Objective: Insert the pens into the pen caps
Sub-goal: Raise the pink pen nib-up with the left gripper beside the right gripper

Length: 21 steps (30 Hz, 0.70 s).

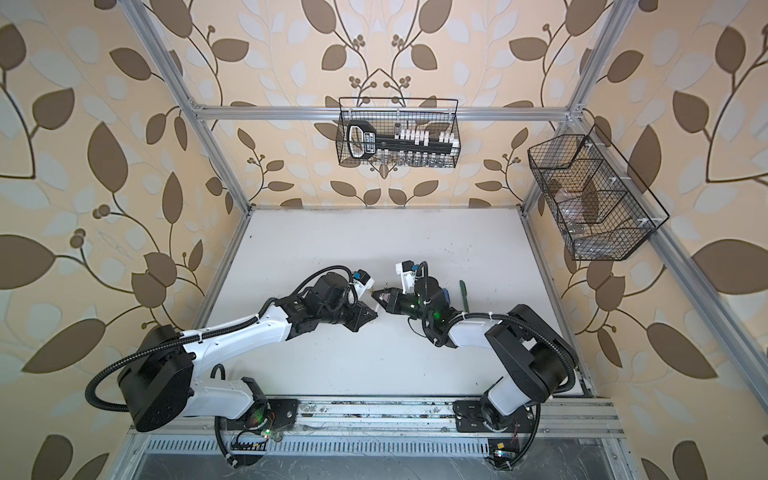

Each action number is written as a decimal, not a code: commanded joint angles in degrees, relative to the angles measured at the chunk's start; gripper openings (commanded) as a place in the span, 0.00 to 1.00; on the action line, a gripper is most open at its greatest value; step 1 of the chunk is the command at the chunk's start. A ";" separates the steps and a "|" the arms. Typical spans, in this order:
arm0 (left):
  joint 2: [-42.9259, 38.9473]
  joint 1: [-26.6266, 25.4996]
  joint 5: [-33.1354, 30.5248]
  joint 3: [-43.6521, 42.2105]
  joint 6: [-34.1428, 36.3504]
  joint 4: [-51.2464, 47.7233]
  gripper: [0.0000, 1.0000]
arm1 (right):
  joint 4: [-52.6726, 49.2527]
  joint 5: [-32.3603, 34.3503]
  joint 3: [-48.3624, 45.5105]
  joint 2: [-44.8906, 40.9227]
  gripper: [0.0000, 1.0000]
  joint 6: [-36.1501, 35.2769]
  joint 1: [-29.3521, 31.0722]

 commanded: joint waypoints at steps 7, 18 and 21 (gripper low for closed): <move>-5.04 0.86 0.86 -2.83 -4.79 5.79 0.52 | 0.46 -1.17 -1.26 -4.90 0.00 -1.89 -1.97; -5.43 4.55 16.06 -6.41 -12.59 21.03 0.67 | -4.08 0.42 -4.71 -14.85 0.00 -4.34 -1.66; -3.48 4.55 19.38 -6.06 -13.19 23.10 0.67 | -4.02 0.70 -4.58 -15.66 0.00 -4.43 -0.92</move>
